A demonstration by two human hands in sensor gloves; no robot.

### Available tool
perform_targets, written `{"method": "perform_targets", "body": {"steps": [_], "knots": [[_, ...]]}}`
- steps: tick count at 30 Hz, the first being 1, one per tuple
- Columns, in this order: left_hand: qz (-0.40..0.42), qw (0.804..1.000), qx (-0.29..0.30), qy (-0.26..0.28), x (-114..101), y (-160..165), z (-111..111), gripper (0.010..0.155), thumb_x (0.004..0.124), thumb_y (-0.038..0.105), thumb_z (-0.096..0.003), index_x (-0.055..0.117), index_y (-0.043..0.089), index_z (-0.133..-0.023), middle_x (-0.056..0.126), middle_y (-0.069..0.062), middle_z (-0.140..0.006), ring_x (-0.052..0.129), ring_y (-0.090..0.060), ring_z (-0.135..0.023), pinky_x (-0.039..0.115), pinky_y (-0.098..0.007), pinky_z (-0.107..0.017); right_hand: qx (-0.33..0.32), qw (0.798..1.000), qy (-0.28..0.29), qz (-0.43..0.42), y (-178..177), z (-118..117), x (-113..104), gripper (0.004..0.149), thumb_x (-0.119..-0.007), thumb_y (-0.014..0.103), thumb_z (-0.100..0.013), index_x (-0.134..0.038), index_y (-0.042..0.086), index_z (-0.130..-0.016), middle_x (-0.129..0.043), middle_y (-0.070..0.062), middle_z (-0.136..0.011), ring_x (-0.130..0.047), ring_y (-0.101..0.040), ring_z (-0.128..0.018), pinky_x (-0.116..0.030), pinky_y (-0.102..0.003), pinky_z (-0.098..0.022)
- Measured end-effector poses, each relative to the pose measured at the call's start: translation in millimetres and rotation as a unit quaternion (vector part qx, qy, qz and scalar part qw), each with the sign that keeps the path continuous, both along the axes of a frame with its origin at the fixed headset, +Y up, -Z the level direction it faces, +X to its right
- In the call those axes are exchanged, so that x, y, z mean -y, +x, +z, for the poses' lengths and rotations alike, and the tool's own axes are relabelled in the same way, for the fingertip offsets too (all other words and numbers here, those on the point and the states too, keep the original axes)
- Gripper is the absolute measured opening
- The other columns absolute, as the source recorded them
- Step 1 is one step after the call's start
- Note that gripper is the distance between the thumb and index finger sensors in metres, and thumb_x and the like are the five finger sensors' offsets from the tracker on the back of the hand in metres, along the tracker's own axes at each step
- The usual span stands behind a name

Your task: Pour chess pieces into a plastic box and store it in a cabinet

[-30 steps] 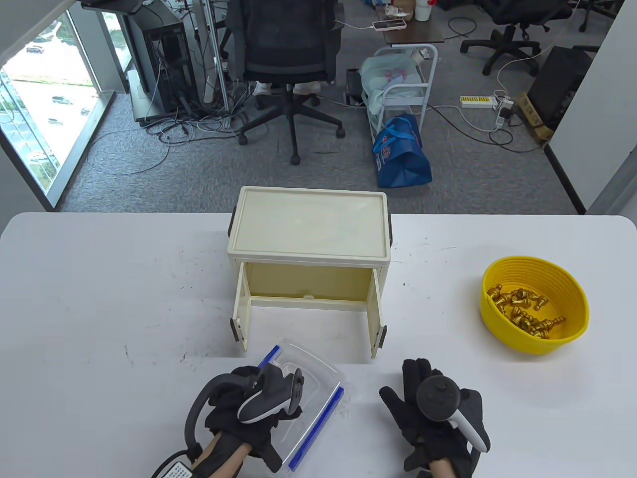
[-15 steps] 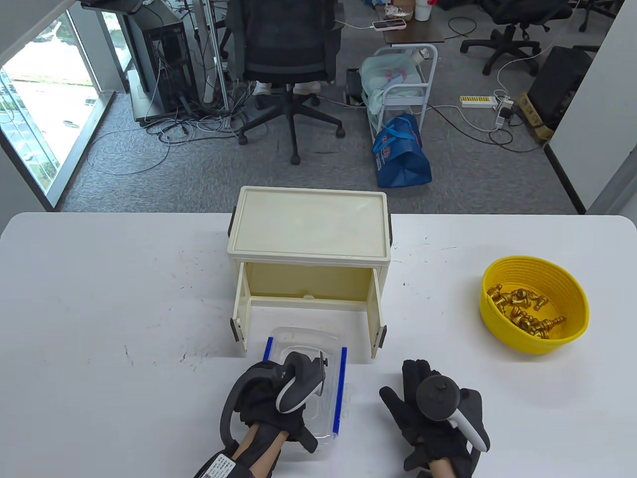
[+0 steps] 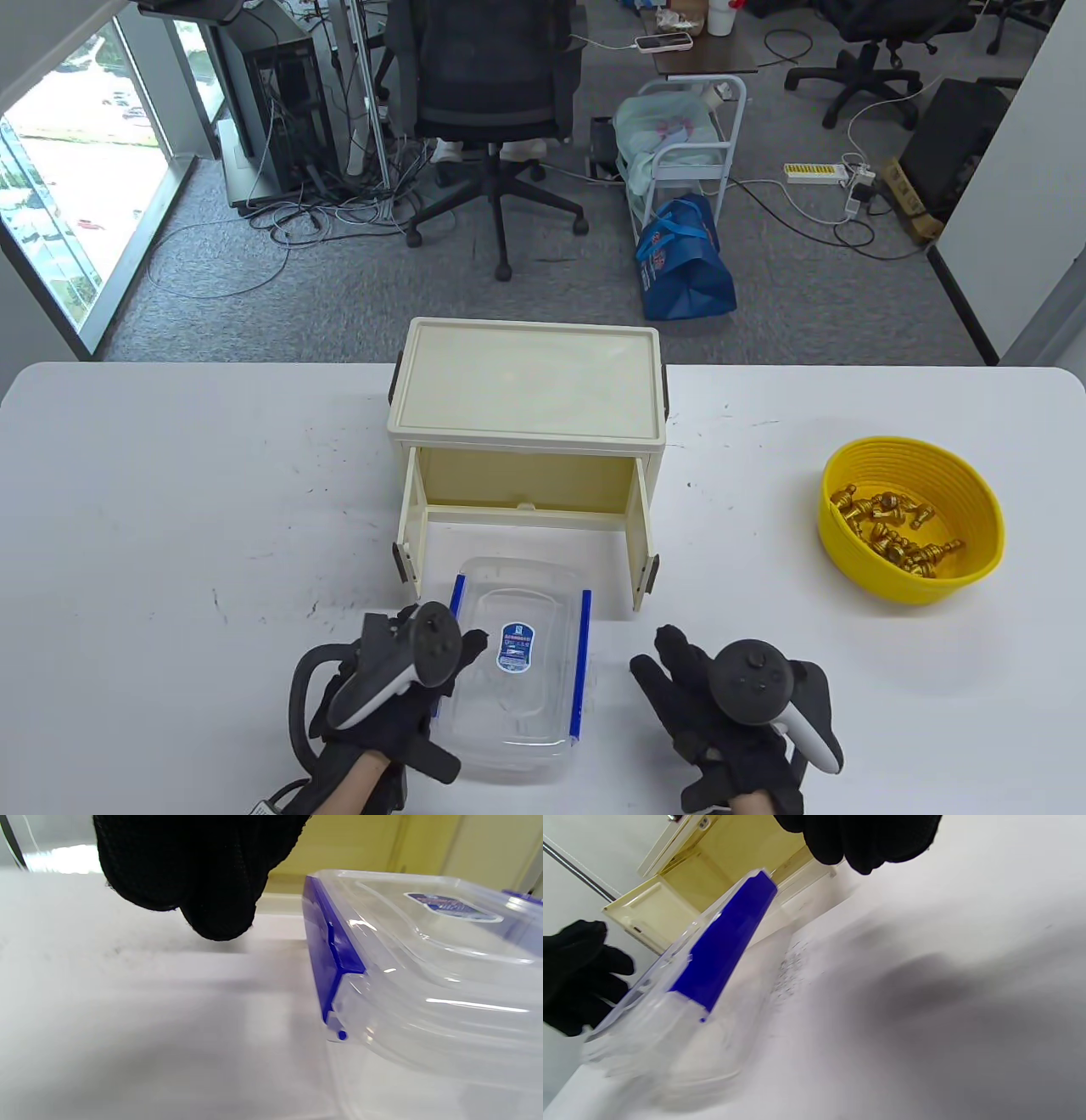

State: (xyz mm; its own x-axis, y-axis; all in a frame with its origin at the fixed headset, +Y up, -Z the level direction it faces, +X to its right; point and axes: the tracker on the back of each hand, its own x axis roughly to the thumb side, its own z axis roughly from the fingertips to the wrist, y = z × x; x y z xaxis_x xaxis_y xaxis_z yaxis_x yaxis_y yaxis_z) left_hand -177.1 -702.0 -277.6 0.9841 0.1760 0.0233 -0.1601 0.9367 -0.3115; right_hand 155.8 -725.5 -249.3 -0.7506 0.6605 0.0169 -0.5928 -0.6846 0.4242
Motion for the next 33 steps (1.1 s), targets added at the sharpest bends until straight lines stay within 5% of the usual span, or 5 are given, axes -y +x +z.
{"method": "perform_targets", "body": {"steps": [6,11,21,25,33], "knots": [[0.204,0.978,-0.012,-0.042,45,-13,-5,0.073,0.045,0.049,-0.0711,0.05,-0.006,-0.119,0.077,-0.03,-0.101,0.093,-0.038,-0.077,0.085,-0.048,-0.052,-0.008,0.993,-0.101,-0.06,-39,-15,24,0.074,-0.053,0.053,-0.066,-0.043,-0.006,-0.11,-0.079,-0.024,-0.094,-0.091,-0.04,-0.069,-0.078,-0.043,-0.048],[0.3,0.952,-0.041,-0.048,69,-21,-5,0.063,0.041,0.042,-0.0737,0.056,-0.004,-0.115,0.083,-0.022,-0.09,0.095,-0.027,-0.062,0.088,-0.037,-0.043,0.0,0.997,-0.07,-0.045,-60,-22,46,0.068,-0.046,0.046,-0.067,-0.043,-0.01,-0.106,-0.084,-0.017,-0.079,-0.095,-0.028,-0.052,-0.079,-0.033,-0.038],[0.271,0.961,-0.055,-0.021,72,-26,-4,0.055,0.039,0.036,-0.0733,0.062,0.0,-0.109,0.088,-0.015,-0.082,0.1,-0.018,-0.054,0.09,-0.029,-0.038,0.04,0.999,-0.023,-0.026,-61,-18,51,0.058,-0.047,0.036,-0.067,-0.057,-0.013,-0.096,-0.091,-0.017,-0.068,-0.098,-0.027,-0.044,-0.081,-0.032,-0.034],[0.34,0.935,-0.081,-0.066,80,-36,-5,0.054,0.043,0.037,-0.0729,0.066,0.001,-0.108,0.09,-0.015,-0.081,0.1,-0.02,-0.054,0.091,-0.032,-0.038,0.052,0.991,-0.068,-0.106,-42,-19,61,0.053,-0.05,0.037,-0.067,-0.062,-0.006,-0.096,-0.091,-0.012,-0.07,-0.098,-0.026,-0.048,-0.081,-0.033,-0.037],[0.246,0.965,-0.087,0.015,69,-40,0,0.061,0.049,0.04,-0.0728,0.059,-0.004,-0.114,0.085,-0.024,-0.091,0.098,-0.03,-0.064,0.088,-0.04,-0.043,0.114,0.993,-0.005,-0.02,-32,-6,41,0.065,-0.06,0.043,-0.066,-0.048,-0.004,-0.108,-0.08,-0.023,-0.092,-0.09,-0.04,-0.068,-0.076,-0.044,-0.048]]}}
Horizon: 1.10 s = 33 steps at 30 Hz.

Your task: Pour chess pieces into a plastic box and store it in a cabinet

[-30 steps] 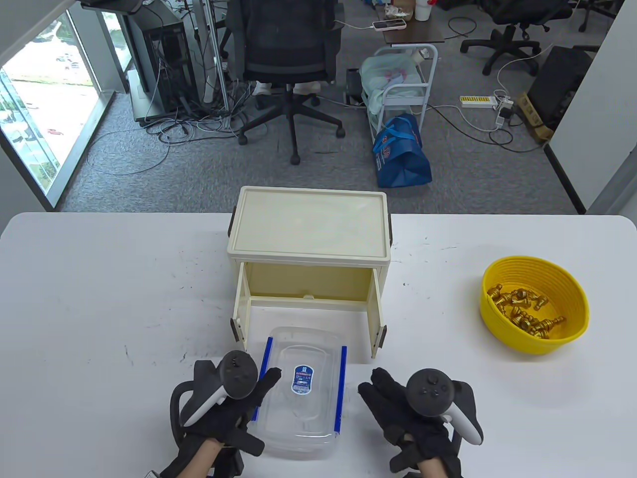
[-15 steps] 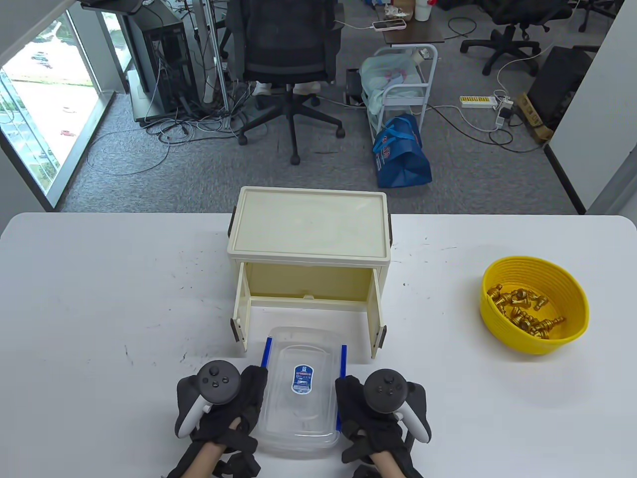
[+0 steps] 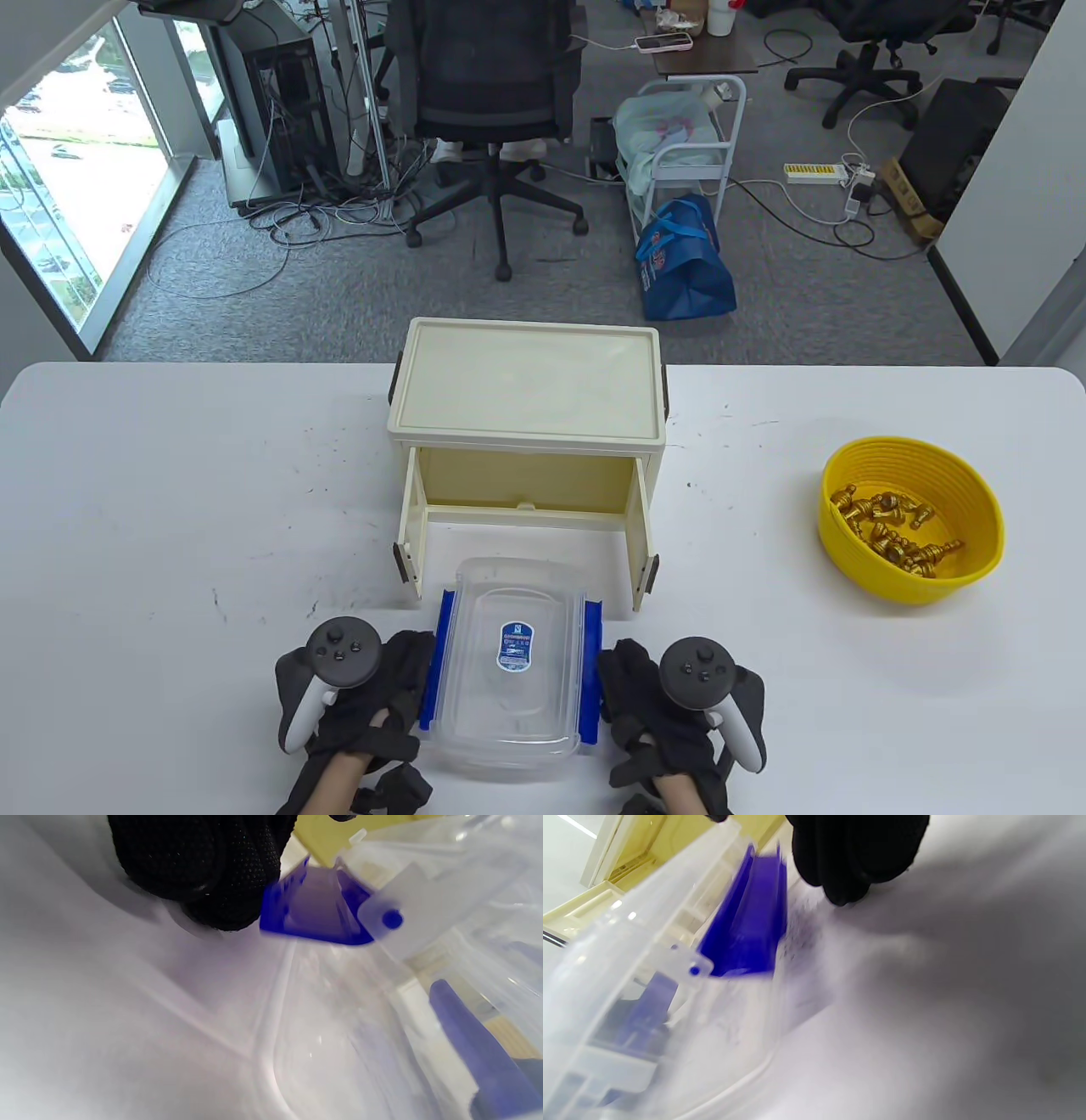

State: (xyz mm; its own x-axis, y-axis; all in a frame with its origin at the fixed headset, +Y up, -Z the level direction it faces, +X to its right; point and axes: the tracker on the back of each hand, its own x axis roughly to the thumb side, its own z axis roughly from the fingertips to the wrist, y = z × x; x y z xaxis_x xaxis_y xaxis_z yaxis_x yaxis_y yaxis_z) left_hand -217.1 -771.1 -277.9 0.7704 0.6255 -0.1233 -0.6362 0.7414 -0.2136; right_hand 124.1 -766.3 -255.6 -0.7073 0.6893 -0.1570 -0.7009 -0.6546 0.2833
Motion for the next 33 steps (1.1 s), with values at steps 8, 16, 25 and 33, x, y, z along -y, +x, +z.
{"method": "perform_targets", "body": {"steps": [8,16,25,33], "knots": [[-0.026,0.996,0.037,0.074,-22,14,13,0.061,0.056,0.046,-0.071,0.064,0.006,-0.115,0.078,-0.025,-0.1,0.092,-0.035,-0.076,0.086,-0.046,-0.052,-0.059,0.996,0.048,0.05,-18,6,-18,0.068,-0.065,0.049,-0.063,-0.053,0.001,-0.109,-0.077,-0.022,-0.096,-0.087,-0.04,-0.072,-0.076,-0.043,-0.049],[-0.018,0.997,0.059,0.038,-15,21,10,0.061,0.059,0.045,-0.0704,0.067,0.001,-0.113,0.082,-0.022,-0.094,0.094,-0.03,-0.069,0.087,-0.043,-0.049,-0.119,0.993,-0.023,0.006,-26,-7,-6,0.071,-0.065,0.051,-0.063,-0.051,-0.001,-0.109,-0.074,-0.021,-0.095,-0.086,-0.037,-0.069,-0.077,-0.04,-0.048],[-0.023,0.997,0.064,0.043,-16,21,9,0.062,0.06,0.045,-0.0704,0.067,0.001,-0.112,0.082,-0.022,-0.094,0.094,-0.03,-0.069,0.087,-0.042,-0.049,-0.118,0.993,-0.011,0.022,-29,-6,-8,0.07,-0.065,0.049,-0.064,-0.052,-0.003,-0.108,-0.076,-0.022,-0.093,-0.086,-0.037,-0.068,-0.076,-0.041,-0.048],[-0.024,0.993,0.066,0.099,-38,22,19,0.066,0.062,0.049,-0.0691,0.066,-0.001,-0.113,0.081,-0.024,-0.095,0.094,-0.031,-0.07,0.087,-0.043,-0.049,-0.106,0.991,0.041,0.074,-36,4,-26,0.068,-0.065,0.048,-0.064,-0.055,-0.004,-0.107,-0.078,-0.022,-0.091,-0.088,-0.037,-0.065,-0.077,-0.04,-0.047]]}}
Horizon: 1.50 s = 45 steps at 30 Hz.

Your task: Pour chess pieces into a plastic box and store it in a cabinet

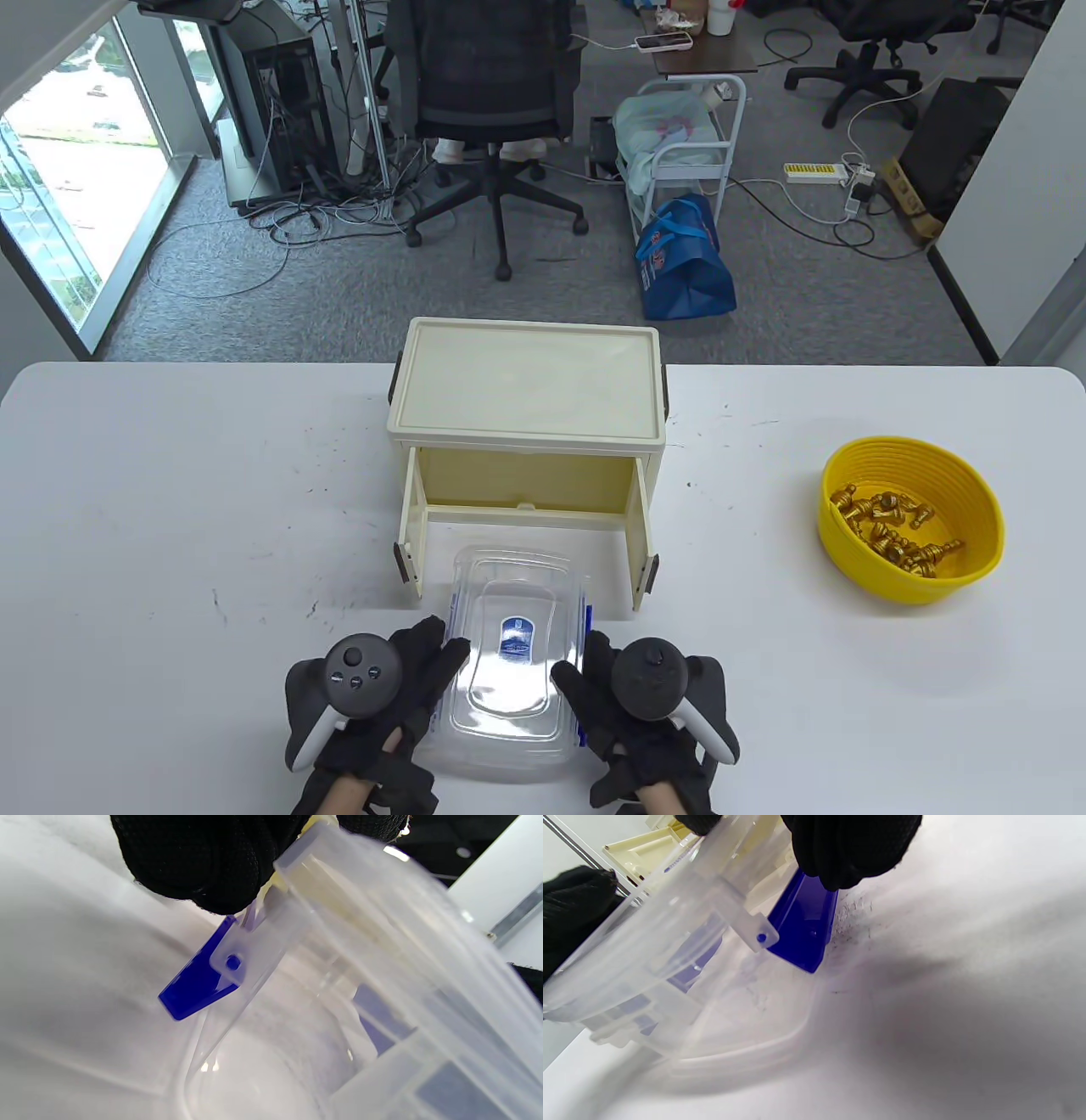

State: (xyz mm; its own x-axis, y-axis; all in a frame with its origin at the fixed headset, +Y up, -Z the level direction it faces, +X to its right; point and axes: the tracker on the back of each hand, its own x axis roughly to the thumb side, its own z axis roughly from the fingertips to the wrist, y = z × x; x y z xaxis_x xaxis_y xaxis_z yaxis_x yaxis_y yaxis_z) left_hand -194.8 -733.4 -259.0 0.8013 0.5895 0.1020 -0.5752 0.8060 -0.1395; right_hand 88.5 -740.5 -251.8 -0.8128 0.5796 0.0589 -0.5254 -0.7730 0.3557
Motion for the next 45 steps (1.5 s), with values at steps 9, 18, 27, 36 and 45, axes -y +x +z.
{"method": "perform_targets", "body": {"steps": [9,18,27,36,45], "knots": [[0.112,0.993,0.036,-0.001,-16,-2,9,0.066,0.066,0.046,-0.0684,0.064,-0.002,-0.113,0.085,-0.022,-0.093,0.099,-0.025,-0.063,0.091,-0.035,-0.044,0.029,0.997,0.063,-0.021,9,11,-19,0.069,-0.064,0.049,-0.064,-0.057,-0.005,-0.106,-0.081,-0.022,-0.088,-0.089,-0.036,-0.062,-0.078,-0.04,-0.045],[0.233,0.967,0.081,-0.058,-19,-3,-2,0.063,0.07,0.037,-0.0685,0.055,-0.003,-0.115,0.089,-0.014,-0.092,0.103,-0.019,-0.063,0.092,-0.031,-0.042,0.01,0.996,0.062,-0.07,20,13,-21,0.07,-0.064,0.048,-0.063,-0.054,-0.006,-0.107,-0.078,-0.024,-0.091,-0.088,-0.038,-0.065,-0.077,-0.042,-0.046],[0.309,0.946,0.091,-0.04,-89,-12,-4,0.058,0.071,0.034,-0.0684,0.058,0.0,-0.114,0.09,-0.013,-0.088,0.101,-0.018,-0.059,0.091,-0.031,-0.043,0.023,0.987,0.09,-0.131,33,16,-24,0.072,-0.063,0.051,-0.063,-0.05,-0.002,-0.109,-0.074,-0.023,-0.096,-0.085,-0.041,-0.072,-0.074,-0.046,-0.051],[0.209,0.977,0.015,0.05,-171,-46,2,0.053,0.072,0.033,-0.0679,0.063,0.003,-0.11,0.091,-0.013,-0.087,0.101,-0.02,-0.059,0.091,-0.033,-0.043,0.163,0.986,0.042,0.01,55,8,-8,0.085,-0.065,0.055,-0.062,-0.022,0.006,-0.116,-0.027,-0.026,-0.121,-0.036,-0.059,-0.105,-0.041,-0.07,-0.071],[0.083,0.984,-0.132,0.091,-210,-93,-10,0.049,0.072,0.032,-0.0679,0.066,0.005,-0.108,0.091,-0.014,-0.087,0.101,-0.022,-0.06,0.091,-0.035,-0.043,0.189,0.981,-0.047,0.006,76,-12,21,0.086,-0.065,0.059,-0.06,-0.016,0.016,-0.117,-0.008,-0.018,-0.122,-0.013,-0.054,-0.109,-0.026,-0.072,-0.074]]}}
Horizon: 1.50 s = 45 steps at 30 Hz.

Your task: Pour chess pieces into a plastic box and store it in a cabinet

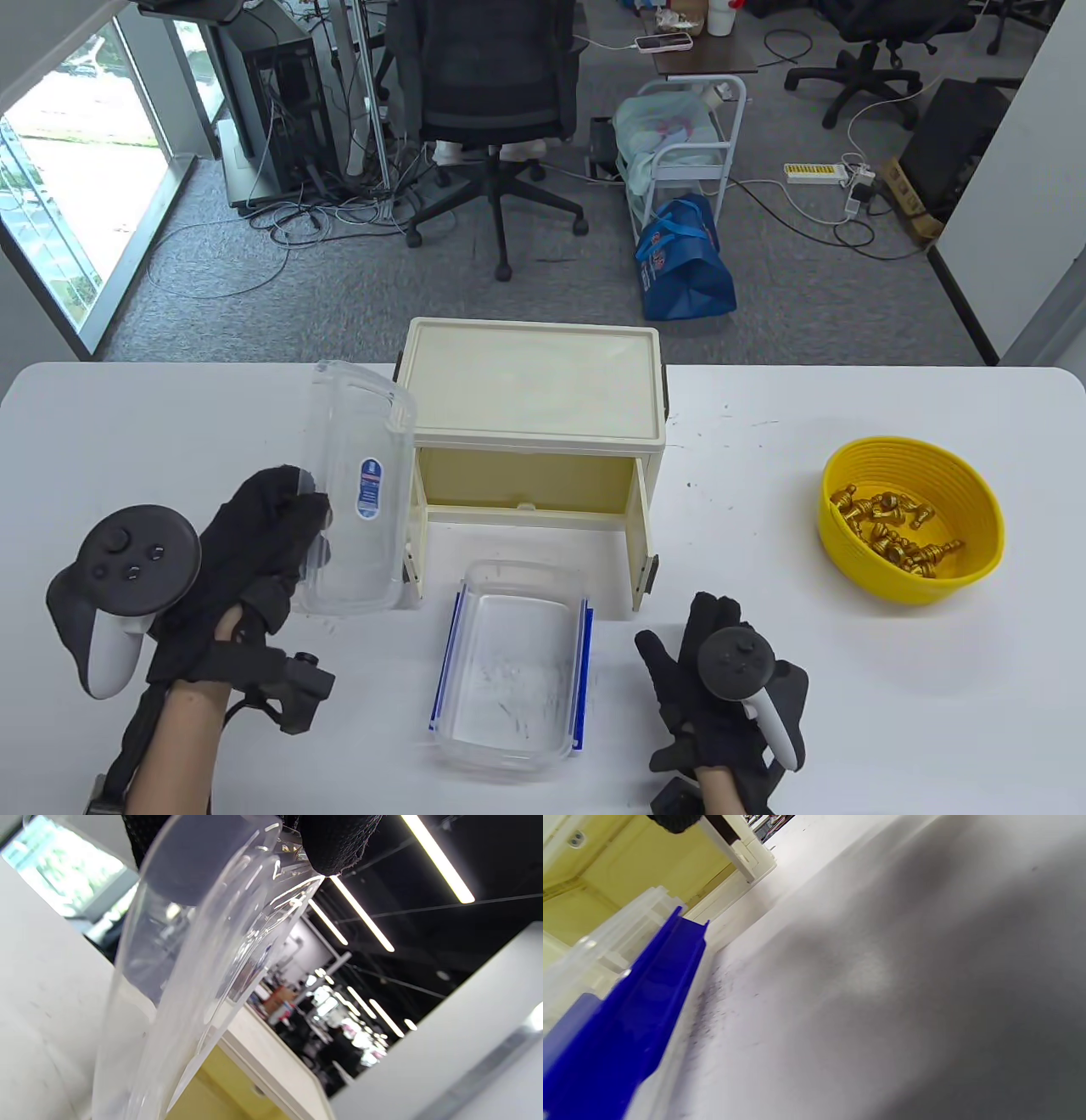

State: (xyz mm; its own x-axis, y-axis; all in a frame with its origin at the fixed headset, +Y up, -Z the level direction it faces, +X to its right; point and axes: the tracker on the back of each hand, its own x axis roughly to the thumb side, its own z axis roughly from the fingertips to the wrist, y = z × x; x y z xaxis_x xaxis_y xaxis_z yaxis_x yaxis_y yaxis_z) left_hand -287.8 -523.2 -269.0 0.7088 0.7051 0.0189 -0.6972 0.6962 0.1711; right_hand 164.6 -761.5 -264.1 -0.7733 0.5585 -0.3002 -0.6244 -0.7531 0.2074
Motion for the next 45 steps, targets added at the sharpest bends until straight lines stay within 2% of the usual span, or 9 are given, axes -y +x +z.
{"method": "perform_targets", "body": {"steps": [4,11,16,22,25,31,36,41,45], "knots": [[-0.091,0.993,-0.079,-0.019,8,-13,-12,0.049,0.072,0.031,-0.0677,0.067,0.005,-0.108,0.092,-0.014,-0.087,0.101,-0.024,-0.061,0.09,-0.036,-0.044,-0.01,1.0,-0.004,0.016,-2,-1,0,0.089,-0.066,0.061,-0.059,-0.016,0.016,-0.117,-0.008,-0.018,-0.122,-0.013,-0.054,-0.109,-0.025,-0.072,-0.073],[-0.217,0.958,-0.167,-0.088,60,-31,-48,0.047,0.073,0.031,-0.067,0.069,0.008,-0.107,0.092,-0.013,-0.088,0.101,-0.025,-0.065,0.091,-0.037,-0.044,-0.023,0.999,-0.008,0.022,-6,-2,1,0.089,-0.065,0.061,-0.059,-0.015,0.015,-0.117,-0.008,-0.019,-0.122,-0.013,-0.054,-0.109,-0.025,-0.072,-0.073],[-0.318,0.913,-0.207,-0.147,109,-35,-77,0.046,0.074,0.032,-0.0664,0.07,0.011,-0.107,0.092,-0.012,-0.089,0.102,-0.024,-0.067,0.092,-0.037,-0.043,-0.025,1.0,-0.011,0.014,-6,-2,1,0.089,-0.065,0.061,-0.059,-0.016,0.014,-0.117,-0.009,-0.019,-0.122,-0.013,-0.054,-0.109,-0.026,-0.072,-0.073],[-0.462,0.834,-0.228,-0.198,167,-34,-108,0.045,0.075,0.034,-0.0654,0.071,0.017,-0.106,0.092,-0.008,-0.091,0.101,-0.022,-0.07,0.092,-0.037,-0.046,-0.027,0.999,-0.013,0.015,-6,-2,1,0.088,-0.065,0.06,-0.06,-0.017,0.014,-0.117,-0.01,-0.019,-0.122,-0.014,-0.054,-0.109,-0.027,-0.072,-0.073],[-0.501,0.804,-0.228,-0.226,194,-36,-119,0.044,0.075,0.036,-0.0651,0.071,0.021,-0.106,0.091,-0.006,-0.093,0.101,-0.021,-0.072,0.092,-0.036,-0.047,-0.029,0.999,-0.011,0.015,-7,-2,1,0.088,-0.065,0.06,-0.06,-0.018,0.013,-0.117,-0.01,-0.019,-0.122,-0.015,-0.055,-0.109,-0.027,-0.072,-0.073],[-0.528,0.776,-0.212,-0.271,234,-45,-133,0.043,0.076,0.037,-0.0646,0.071,0.024,-0.105,0.09,-0.005,-0.093,0.099,-0.021,-0.073,0.091,-0.034,-0.047,-0.034,0.999,-0.014,0.017,-8,-2,1,0.087,-0.065,0.06,-0.06,-0.018,0.013,-0.117,-0.01,-0.02,-0.122,-0.015,-0.055,-0.109,-0.027,-0.072,-0.073],[-0.523,0.77,-0.192,-0.313,253,-57,-136,0.042,0.074,0.037,-0.066,0.07,0.023,-0.106,0.09,-0.006,-0.094,0.099,-0.019,-0.072,0.09,-0.033,-0.05,-0.035,0.999,-0.018,0.014,-8,-3,1,0.087,-0.065,0.06,-0.06,-0.019,0.013,-0.117,-0.011,-0.02,-0.122,-0.015,-0.055,-0.109,-0.027,-0.072,-0.073],[-0.465,0.803,-0.2,-0.313,245,-69,-130,0.047,0.073,0.037,-0.0662,0.068,0.02,-0.11,0.088,-0.008,-0.098,0.098,-0.023,-0.077,0.089,-0.038,-0.052,-0.035,0.999,-0.011,0.009,-8,-2,0,0.087,-0.065,0.06,-0.06,-0.019,0.014,-0.117,-0.01,-0.019,-0.122,-0.015,-0.054,-0.109,-0.026,-0.072,-0.073],[-0.434,0.835,-0.195,-0.277,224,-72,-123,0.058,0.073,0.04,-0.0659,0.06,0.016,-0.117,0.08,-0.012,-0.109,0.091,-0.031,-0.09,0.085,-0.048,-0.06,-0.036,0.999,-0.003,0.012,-9,0,-3,0.087,-0.065,0.06,-0.06,-0.018,0.015,-0.117,-0.01,-0.018,-0.123,-0.014,-0.053,-0.109,-0.026,-0.072,-0.073]]}}
